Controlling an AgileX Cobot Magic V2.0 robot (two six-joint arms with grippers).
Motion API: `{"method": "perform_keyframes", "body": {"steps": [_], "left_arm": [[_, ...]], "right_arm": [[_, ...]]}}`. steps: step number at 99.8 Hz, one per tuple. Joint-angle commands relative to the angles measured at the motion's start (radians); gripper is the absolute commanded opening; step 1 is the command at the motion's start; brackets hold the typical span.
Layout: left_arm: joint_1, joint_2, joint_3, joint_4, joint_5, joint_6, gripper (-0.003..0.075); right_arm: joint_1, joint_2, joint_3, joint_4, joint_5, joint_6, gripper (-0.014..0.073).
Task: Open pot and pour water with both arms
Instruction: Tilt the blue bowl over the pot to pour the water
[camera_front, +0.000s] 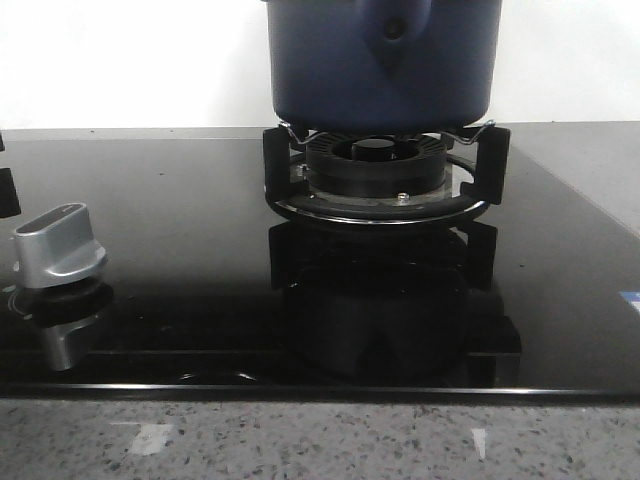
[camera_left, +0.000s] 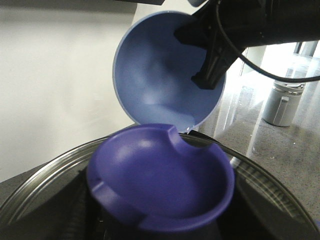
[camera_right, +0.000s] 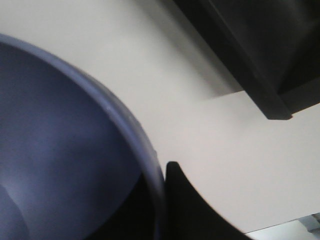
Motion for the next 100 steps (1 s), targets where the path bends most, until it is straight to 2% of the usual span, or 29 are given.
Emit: {"method": "perform_keyframes", "body": {"steps": [1,47,78,100], "left_arm": [[-0.007,-0.031,-0.031,-0.139,0.038,0.0,0.0253],[-0.007,-0.031,-0.031,-0.139,0.038,0.002,0.0253],[-0.007,-0.031,-0.031,-0.139,0.038,0.002,0.0253],[-0.007,-0.031,-0.031,-0.139,0.038,0.002,0.0253]], "right_arm": [[0.003,-0.048,-0.027,-0.133,-0.033,0.01,-0.0065],[0.015,-0.048,-0.027,-0.218,-0.073,0.01,-0.0065],[0.099,-0.048,-0.027,-0.424,-0.099,0.01,-0.0067],[0.133,-0.05,-0.027,-0.5,-0.085,0.01,-0.0067]]}}
